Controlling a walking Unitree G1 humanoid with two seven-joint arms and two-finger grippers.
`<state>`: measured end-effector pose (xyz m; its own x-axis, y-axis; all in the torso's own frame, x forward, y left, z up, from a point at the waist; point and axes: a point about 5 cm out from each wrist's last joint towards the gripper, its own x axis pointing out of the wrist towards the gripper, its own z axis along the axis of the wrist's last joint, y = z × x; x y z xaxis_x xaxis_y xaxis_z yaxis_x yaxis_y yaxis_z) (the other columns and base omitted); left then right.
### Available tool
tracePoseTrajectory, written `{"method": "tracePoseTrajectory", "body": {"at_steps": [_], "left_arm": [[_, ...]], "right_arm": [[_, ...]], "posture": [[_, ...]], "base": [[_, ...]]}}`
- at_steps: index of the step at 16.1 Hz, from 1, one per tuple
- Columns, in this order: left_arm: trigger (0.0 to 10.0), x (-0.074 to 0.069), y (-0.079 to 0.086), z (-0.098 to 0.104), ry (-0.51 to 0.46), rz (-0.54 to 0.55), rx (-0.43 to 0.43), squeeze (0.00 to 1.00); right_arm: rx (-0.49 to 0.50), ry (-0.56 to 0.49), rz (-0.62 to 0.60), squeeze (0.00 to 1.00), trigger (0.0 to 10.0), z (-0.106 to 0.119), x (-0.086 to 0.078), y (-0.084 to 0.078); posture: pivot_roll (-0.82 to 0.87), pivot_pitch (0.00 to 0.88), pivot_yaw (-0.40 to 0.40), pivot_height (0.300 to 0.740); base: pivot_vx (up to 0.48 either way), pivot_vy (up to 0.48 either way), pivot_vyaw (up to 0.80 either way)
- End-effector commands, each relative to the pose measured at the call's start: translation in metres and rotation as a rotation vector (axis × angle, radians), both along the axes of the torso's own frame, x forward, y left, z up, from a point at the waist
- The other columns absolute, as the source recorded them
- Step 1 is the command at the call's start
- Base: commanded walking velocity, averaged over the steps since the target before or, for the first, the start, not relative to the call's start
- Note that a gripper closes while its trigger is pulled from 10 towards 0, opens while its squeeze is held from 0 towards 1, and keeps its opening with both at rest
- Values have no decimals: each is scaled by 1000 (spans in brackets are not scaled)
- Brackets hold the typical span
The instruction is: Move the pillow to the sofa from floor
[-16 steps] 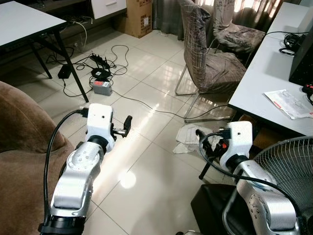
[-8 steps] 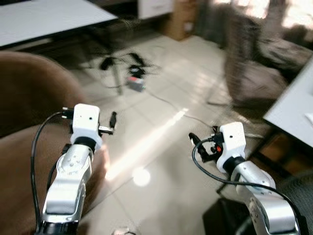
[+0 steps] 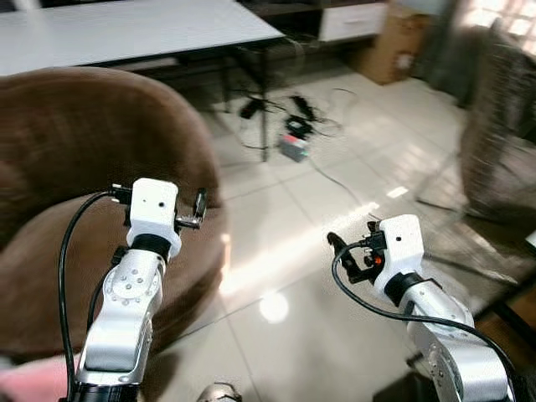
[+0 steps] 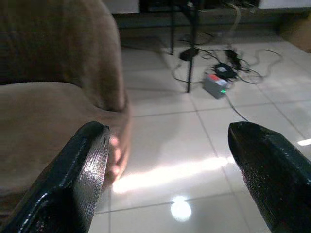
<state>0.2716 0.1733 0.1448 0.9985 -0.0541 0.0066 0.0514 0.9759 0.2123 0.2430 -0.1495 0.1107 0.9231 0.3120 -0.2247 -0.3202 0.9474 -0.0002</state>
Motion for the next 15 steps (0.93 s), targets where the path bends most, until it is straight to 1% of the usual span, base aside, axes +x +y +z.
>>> {"method": "tracePoseTrajectory", "body": {"at_steps": [1,4,6,9,12,15], "left_arm": [[10000,0,-2,-4,24,-17,5,0],[10000,-1,-4,-9,49,-21,-10,0],[10000,0,-5,-8,29,-37,1,0],[10000,-1,-8,-8,29,-56,1,0],[10000,0,-7,-9,26,-54,11,0],[10000,1,-8,-8,19,-67,19,0]], "right_arm": [[0,11,-13,0,10000,-3,1,-3],[-11,17,-8,0,10000,-4,1,-4],[-5,14,-18,0,10000,-3,2,-5],[-1,13,-23,0,10000,-4,3,-4],[-1,13,-8,0,10000,-5,3,-2],[-8,7,-7,0,10000,-4,4,-2]], "posture": [[-42,0,-19,740],[-44,0,-15,740],[-43,0,-15,740],[-41,0,-14,740],[-40,0,-16,740],[-40,0,-15,740]], "base": [[0,0,800],[0,0,800],[0,0,800],[0,0,800],[0,0,800],[334,0,800]]}}
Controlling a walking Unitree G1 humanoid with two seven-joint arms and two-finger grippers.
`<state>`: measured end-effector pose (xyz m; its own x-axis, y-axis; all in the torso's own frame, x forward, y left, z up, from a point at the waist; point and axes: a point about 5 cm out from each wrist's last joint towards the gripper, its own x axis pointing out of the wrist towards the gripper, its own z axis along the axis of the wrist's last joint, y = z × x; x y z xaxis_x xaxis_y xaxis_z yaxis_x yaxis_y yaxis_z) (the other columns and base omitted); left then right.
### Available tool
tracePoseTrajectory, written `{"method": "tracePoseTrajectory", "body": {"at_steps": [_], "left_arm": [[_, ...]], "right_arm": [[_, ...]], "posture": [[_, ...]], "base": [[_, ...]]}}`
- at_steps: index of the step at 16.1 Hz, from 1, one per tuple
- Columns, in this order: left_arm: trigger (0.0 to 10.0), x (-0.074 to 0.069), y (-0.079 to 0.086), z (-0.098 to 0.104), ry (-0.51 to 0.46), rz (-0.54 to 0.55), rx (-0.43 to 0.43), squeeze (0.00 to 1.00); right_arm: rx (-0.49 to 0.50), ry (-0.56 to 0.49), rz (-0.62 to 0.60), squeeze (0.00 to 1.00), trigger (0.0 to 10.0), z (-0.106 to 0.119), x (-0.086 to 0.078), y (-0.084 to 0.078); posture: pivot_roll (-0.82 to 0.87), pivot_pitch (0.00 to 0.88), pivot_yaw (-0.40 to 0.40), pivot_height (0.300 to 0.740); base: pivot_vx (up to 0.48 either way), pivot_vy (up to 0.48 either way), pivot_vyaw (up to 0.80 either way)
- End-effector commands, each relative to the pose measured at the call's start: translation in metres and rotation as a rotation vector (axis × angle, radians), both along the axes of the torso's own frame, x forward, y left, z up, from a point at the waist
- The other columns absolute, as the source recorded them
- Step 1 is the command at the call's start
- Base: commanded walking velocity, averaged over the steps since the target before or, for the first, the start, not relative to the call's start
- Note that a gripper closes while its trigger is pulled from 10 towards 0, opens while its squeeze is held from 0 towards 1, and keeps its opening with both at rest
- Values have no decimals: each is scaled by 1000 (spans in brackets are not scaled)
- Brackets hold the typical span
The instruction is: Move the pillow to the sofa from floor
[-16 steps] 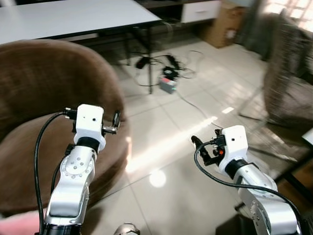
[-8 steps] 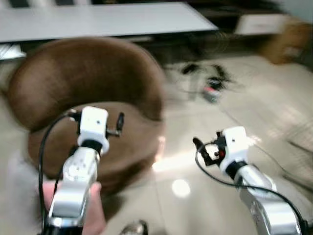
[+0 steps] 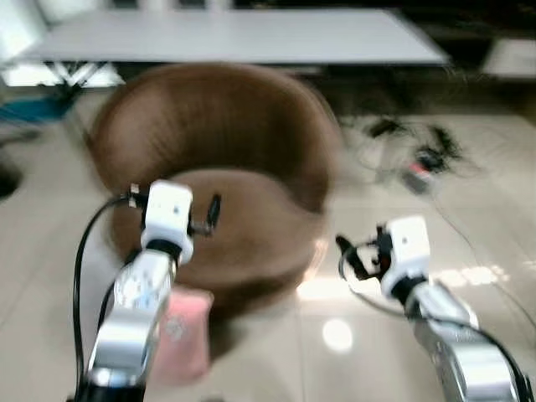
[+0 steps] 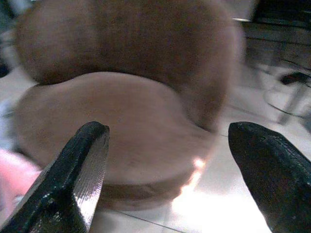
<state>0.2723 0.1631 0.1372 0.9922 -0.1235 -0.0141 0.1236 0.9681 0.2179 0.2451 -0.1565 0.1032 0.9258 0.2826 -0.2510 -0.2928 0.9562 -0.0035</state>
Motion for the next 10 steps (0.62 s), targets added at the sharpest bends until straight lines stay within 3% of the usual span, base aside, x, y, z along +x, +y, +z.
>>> {"method": "tracePoseTrajectory", "body": {"at_steps": [1,10], "left_arm": [[10000,0,1,0,-2,2,11,0],[10000,3,3,2,-10,8,2,0]], "right_arm": [[2,-19,22,0,10000,4,3,5],[12,-41,41,0,10000,6,6,10]], "posture": [[-40,0,-15,740],[-34,0,-13,740]], "base": [[386,0,800],[430,0,800]]}}
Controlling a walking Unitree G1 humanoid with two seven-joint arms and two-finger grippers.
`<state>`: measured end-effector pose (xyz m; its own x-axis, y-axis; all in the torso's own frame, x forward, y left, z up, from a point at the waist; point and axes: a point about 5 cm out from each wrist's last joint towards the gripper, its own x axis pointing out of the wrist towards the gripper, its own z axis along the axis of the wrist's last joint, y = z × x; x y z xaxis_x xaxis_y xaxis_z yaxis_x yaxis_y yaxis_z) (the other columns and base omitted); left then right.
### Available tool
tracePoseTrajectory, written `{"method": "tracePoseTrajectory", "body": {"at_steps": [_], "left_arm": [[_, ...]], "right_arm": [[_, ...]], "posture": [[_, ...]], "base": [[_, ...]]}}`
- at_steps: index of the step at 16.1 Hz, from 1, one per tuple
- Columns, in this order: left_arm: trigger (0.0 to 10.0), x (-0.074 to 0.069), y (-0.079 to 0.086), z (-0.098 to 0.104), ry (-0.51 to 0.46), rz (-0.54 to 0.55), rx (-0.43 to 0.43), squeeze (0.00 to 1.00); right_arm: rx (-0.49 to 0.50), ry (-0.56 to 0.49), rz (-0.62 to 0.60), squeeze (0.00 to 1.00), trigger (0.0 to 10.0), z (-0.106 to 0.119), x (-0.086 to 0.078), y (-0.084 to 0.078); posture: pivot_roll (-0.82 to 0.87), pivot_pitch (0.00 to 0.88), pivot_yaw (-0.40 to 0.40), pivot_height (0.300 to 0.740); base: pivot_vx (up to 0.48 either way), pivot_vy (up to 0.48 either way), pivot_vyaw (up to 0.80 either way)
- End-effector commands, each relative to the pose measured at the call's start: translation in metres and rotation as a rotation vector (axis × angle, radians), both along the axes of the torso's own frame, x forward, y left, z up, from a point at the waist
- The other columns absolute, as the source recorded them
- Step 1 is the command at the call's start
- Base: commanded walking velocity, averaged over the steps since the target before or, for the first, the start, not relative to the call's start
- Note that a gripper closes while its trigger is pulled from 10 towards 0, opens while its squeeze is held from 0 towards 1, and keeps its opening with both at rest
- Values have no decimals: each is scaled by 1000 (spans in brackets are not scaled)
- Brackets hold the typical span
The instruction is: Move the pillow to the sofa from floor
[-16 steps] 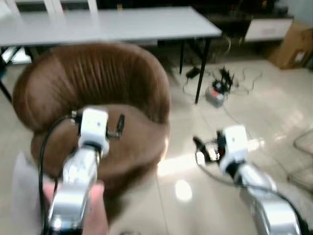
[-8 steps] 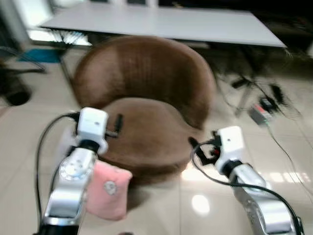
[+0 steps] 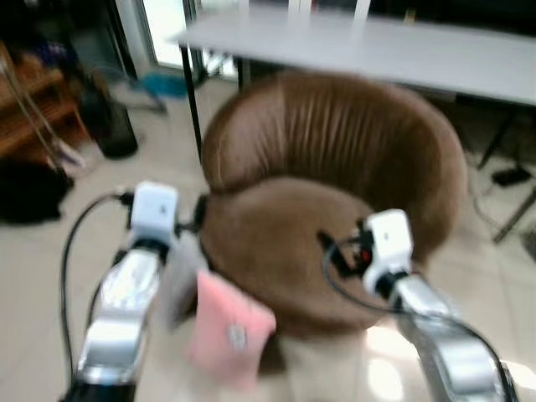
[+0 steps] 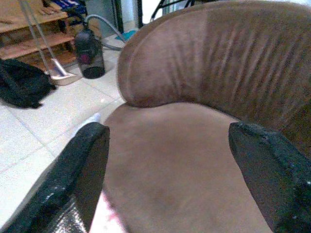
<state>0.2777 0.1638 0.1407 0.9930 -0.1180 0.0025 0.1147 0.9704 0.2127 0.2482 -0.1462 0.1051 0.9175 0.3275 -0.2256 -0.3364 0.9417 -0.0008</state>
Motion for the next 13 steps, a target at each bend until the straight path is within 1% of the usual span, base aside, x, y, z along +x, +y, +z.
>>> {"method": "tracePoseTrajectory", "body": {"at_steps": [1,4,5,6,8,9,10,11,12,13], "left_arm": [[10000,-2,3,-1,5,3,9,0],[10000,-1,3,-1,1,5,11,0],[10000,-1,3,-1,-3,11,13,0],[10000,-1,3,-1,-4,13,3,0],[10000,-1,3,-3,2,12,-3,0],[10000,-1,3,-3,0,14,-8,0],[10000,-3,5,-5,-5,22,2,0],[10000,-4,6,-5,-7,23,4,0],[10000,-6,9,-7,-5,26,5,0],[10000,-8,10,-7,-2,26,7,0]], "right_arm": [[-4,-20,5,0,10000,4,3,0],[-7,-25,33,0,10000,3,2,2],[-21,-33,51,0,10000,3,2,1],[19,-13,48,0,10000,2,1,0],[28,-48,63,0,10000,8,1,-3],[27,-48,63,0,10000,8,1,-3],[3,-49,46,0,10000,5,1,-8],[0,-49,42,0,10000,5,1,-9],[-33,-45,6,0,10000,1,2,-12],[-44,-46,-3,0,10000,0,2,-14]], "posture": [[-34,0,-13,740],[-34,0,-14,740],[-34,0,-14,740],[-35,0,-13,740],[-41,0,-16,740],[-41,0,-16,740],[-37,0,-25,740],[-37,0,-25,740],[-34,0,-28,726],[-33,0,-29,716]], "base": [[431,0,800],[420,0,800],[337,0,800],[0,0,0],[0,0,0],[0,0,0],[0,0,0],[0,0,0],[0,0,0],[0,0,0]]}}
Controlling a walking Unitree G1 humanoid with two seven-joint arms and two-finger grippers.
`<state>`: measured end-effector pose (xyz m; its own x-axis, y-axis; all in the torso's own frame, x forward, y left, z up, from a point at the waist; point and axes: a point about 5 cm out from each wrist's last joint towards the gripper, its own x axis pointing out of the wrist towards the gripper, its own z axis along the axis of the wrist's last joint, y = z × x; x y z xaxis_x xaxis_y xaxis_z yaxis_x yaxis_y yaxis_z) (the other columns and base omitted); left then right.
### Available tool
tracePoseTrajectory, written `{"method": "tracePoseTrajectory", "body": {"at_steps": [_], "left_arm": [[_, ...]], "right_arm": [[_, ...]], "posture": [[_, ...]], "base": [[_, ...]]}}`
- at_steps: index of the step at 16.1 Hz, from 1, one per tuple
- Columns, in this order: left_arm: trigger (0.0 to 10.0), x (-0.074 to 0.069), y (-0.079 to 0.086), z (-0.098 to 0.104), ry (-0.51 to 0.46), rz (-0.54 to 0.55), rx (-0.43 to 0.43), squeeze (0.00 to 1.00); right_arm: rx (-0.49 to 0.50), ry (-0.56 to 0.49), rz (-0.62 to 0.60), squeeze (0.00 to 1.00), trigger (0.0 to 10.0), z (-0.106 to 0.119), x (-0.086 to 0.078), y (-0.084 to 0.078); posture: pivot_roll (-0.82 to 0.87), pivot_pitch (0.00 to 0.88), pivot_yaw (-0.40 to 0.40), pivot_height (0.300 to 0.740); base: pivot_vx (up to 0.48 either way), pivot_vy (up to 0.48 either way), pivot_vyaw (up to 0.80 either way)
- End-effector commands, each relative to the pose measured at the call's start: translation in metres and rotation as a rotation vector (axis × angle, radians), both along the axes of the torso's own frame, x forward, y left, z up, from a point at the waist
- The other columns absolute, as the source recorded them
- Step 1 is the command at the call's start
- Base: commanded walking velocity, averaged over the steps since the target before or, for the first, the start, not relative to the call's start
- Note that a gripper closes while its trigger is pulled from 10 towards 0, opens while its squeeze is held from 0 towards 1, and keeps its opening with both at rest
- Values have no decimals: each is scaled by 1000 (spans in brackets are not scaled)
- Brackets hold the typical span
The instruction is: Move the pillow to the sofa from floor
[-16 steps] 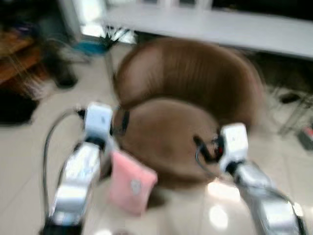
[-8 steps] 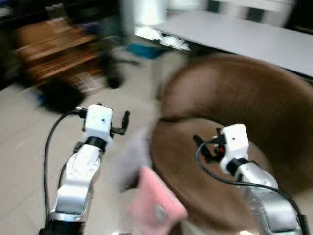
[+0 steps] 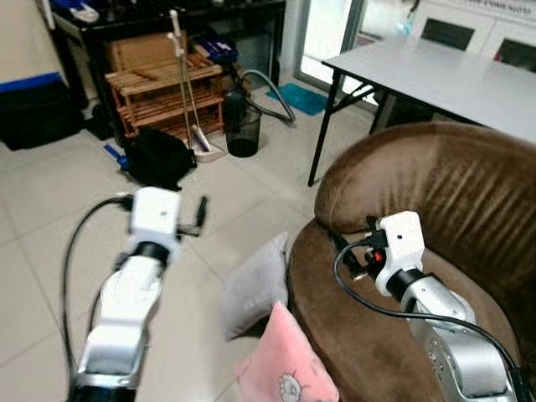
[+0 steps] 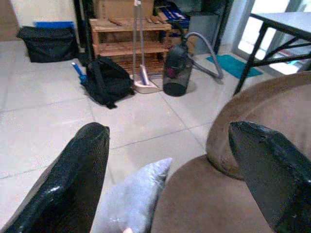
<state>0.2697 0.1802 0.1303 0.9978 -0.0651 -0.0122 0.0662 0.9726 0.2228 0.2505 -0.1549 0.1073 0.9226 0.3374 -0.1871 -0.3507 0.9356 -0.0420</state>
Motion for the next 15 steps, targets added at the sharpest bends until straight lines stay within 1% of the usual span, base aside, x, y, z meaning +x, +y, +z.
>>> {"method": "tracePoseTrajectory", "body": {"at_steps": [1,3,5,9,10,14,15], "left_arm": [[10000,0,-5,2,-14,-26,-3,0],[10000,-1,-2,-1,-5,-19,-2,0],[10000,-2,-1,-3,6,-21,-5,0],[10000,-3,-2,-4,11,-22,-7,0],[10000,-3,-3,-3,7,-23,-11,0],[10000,-5,-7,-5,11,-38,-31,0],[10000,-6,-6,-5,13,-29,-32,0]], "right_arm": [[-28,-11,-30,0,10000,-1,0,-5],[-69,-38,-46,0,10000,-1,2,-4],[-83,-20,-37,0,10000,-5,0,-3],[-64,-17,-44,0,10000,-5,-2,-2],[-52,-23,-44,0,10000,-5,-2,-2],[-37,-25,-15,0,10000,-3,-3,0],[-30,-29,-10,0,10000,-2,-3,1]], "posture": [[-33,0,-26,706],[-34,0,-23,686],[-34,0,-22,666],[-38,0,-23,631],[-37,0,-24,616],[-38,0,-29,577],[-38,0,-29,577]], "base": [[0,0,0],[0,0,0],[0,0,0],[0,0,0],[0,0,0],[0,0,0],[0,0,0]]}}
